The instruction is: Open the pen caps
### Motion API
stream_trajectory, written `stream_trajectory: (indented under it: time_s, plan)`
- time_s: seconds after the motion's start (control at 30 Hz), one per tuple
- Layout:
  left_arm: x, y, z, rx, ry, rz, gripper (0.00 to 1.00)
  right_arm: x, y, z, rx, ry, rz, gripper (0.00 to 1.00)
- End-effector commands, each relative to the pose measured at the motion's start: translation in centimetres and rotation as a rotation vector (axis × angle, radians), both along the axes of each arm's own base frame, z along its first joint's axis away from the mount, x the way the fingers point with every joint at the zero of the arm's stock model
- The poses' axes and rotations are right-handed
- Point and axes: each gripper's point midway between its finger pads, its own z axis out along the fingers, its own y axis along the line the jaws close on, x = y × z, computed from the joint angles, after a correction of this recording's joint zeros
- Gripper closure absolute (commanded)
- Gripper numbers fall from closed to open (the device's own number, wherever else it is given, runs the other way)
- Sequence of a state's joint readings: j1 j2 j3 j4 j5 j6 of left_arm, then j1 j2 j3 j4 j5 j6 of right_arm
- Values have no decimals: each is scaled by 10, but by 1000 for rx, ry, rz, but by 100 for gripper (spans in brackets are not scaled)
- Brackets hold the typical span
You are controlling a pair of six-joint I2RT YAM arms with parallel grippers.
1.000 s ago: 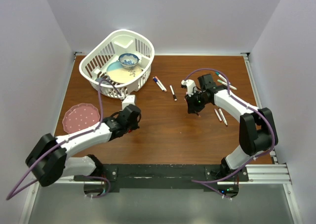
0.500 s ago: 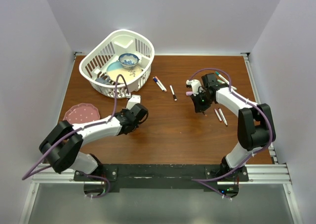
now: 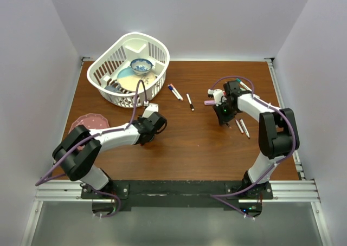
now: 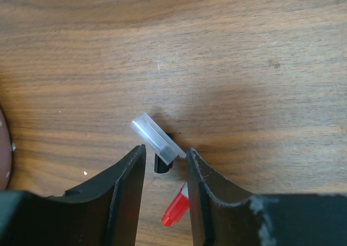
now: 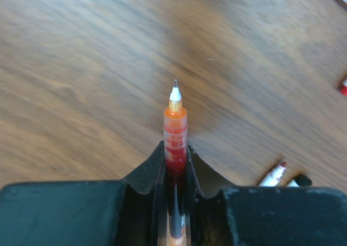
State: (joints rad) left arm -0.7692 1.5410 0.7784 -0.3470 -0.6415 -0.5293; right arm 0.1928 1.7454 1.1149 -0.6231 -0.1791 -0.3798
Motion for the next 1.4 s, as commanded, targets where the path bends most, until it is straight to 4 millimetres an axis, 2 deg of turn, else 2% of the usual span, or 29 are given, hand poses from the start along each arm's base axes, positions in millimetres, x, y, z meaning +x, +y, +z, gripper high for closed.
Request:
stream_trajectory:
  time_s: [0.0,0.1,0.27,0.4,0.47,0.57,0.6,0.67,0.7,0.77,0.8,0.83,0.87,0.9,0.93,0.97,1.0,1.07,1.1,1.13,1.17,1.2,1.23,1.27,1.37]
  plan:
    - [13,-4,18,-5,-67,7,57,13,-21,2,-76,-21,-36,84]
    - [13,-5,23,-15,-80,3,51,13,-33,-3,-113,-4,-64,78]
    - [13,-11,43,-64,-99,-26,46,12,-55,-7,-171,16,-105,65]
    - [10,-26,75,-194,-144,-89,36,13,-72,-3,-205,2,-144,62]
    - [9,-34,89,-253,-167,-123,34,14,-78,0,-209,-5,-161,62]
    - [3,-50,120,-373,-208,-205,29,16,-78,10,-180,-28,-165,60]
    - [-3,-58,133,-431,-218,-256,27,18,-74,19,-150,-50,-156,59]
    - [-12,-71,158,-515,-242,-360,22,23,-62,33,-86,-90,-120,51]
    - [-15,-76,168,-540,-259,-396,21,25,-57,44,-57,-122,-97,43]
    - [-25,-79,192,-576,-302,-486,15,30,-42,59,14,-163,-1,34]
    - [-27,-78,202,-575,-323,-508,13,30,-38,66,35,-178,43,26]
    - [-28,-75,209,-549,-346,-540,11,29,-22,72,111,-189,118,23]
    - [-31,-72,221,-544,-375,-570,9,33,-18,79,118,-234,238,20]
    - [-32,-69,223,-518,-387,-589,9,34,-11,83,140,-262,320,15]
    - [-31,-63,223,-463,-409,-614,7,27,6,84,228,-260,429,13]
    - [-31,-55,219,-429,-426,-603,4,27,8,82,206,-303,619,9]
    - [-29,-52,218,-409,-447,-608,4,13,13,76,225,-259,714,2]
    - [-28,-41,202,-353,-464,-600,0,20,13,63,174,-237,923,1]
    - [-26,-41,204,-361,-493,-598,0,26,13,58,159,-202,932,2]
    - [-25,-37,202,-356,-499,-596,0,41,17,70,132,-211,948,1]
    - [-27,-37,205,-371,-504,-605,0,47,16,53,128,-147,957,1]
    - [-27,-33,206,-373,-504,-594,0,53,17,52,128,-134,966,1]
    - [-24,-27,208,-373,-519,-571,0,67,19,62,114,-156,970,2]
    - [-24,-22,211,-380,-544,-561,0,72,19,50,118,-127,966,1]
    - [-22,-12,218,-400,-585,-533,0,94,20,49,68,-127,962,3]
